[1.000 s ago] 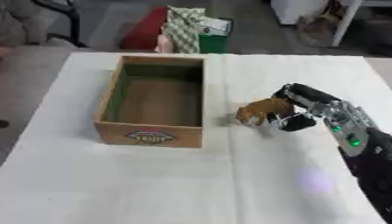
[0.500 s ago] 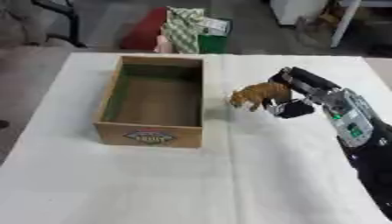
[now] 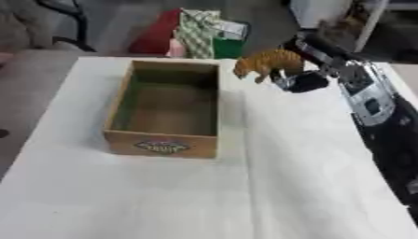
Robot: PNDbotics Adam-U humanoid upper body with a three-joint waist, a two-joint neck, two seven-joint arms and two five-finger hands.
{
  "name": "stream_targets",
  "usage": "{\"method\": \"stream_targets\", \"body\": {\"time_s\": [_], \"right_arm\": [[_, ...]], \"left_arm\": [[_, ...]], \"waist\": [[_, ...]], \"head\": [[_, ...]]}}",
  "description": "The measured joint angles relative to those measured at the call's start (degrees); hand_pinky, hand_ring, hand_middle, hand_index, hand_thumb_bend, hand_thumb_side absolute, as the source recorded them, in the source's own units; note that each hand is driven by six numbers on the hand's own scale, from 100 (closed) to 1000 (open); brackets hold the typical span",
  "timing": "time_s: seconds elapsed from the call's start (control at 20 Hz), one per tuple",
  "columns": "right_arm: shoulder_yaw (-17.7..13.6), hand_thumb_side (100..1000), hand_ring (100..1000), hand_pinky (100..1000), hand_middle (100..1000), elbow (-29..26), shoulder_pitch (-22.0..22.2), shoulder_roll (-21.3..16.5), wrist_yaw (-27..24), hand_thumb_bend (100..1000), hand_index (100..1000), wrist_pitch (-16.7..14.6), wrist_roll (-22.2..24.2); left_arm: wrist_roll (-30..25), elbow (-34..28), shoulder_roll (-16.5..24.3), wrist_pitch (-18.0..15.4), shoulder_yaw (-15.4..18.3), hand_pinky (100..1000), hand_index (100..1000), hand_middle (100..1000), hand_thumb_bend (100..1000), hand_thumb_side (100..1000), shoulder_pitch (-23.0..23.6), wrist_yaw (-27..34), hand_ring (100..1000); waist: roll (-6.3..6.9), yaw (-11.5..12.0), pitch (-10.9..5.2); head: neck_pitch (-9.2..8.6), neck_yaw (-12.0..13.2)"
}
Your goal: Pick up objects on the table and place them in the box.
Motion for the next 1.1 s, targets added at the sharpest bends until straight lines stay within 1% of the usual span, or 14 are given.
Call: {"method": "stream_targets", "body": {"time_s": [0.35,0.6,0.65,0.7,0.75,1.1], "right_arm": [[0.0,201,270,465,100,5.1,-6.0,3.9,-0.3,100,272,0.4,0.6],[0.3,200,273,465,100,8.9,-9.1,7.2,0.8,100,275,0.5,0.6],[0.3,200,274,465,100,9.7,-9.6,7.9,1.2,100,276,0.5,0.5],[0.3,175,276,466,100,10.4,-10.0,8.5,1.8,100,277,0.6,0.4],[0.3,201,277,466,100,11.1,-10.3,9.1,2.4,100,279,0.7,0.2],[0.4,207,297,474,100,16.1,-11.0,12.7,7.2,100,299,1.2,-0.9]], "left_arm": [[-0.4,0.0,0.0,0.1,-0.3,569,609,574,100,768,0.0,0.2,768],[-0.6,0.0,0.0,0.2,-0.6,570,609,574,100,765,0.0,0.5,768],[-0.7,0.0,0.0,0.2,-0.7,570,609,574,100,765,0.0,0.5,768],[-0.8,0.0,0.0,0.2,-0.7,570,609,574,100,764,0.0,0.5,768],[-0.8,0.0,0.0,0.2,-0.7,570,609,574,100,764,0.0,0.5,768],[-1.2,0.0,-0.1,0.2,-1.0,569,609,574,100,763,-0.1,0.8,768]], "waist": [[0.18,1.4,-0.34],[0.45,2.6,-0.51],[0.51,2.8,-0.58],[0.6,3.0,-0.64],[0.68,3.2,-0.66],[1.0,4.1,-0.67]], "head": [[0.0,-0.5],[0.0,-1.1],[0.0,-1.3],[0.0,-1.4],[0.0,-1.5],[0.0,-2.5]]}}
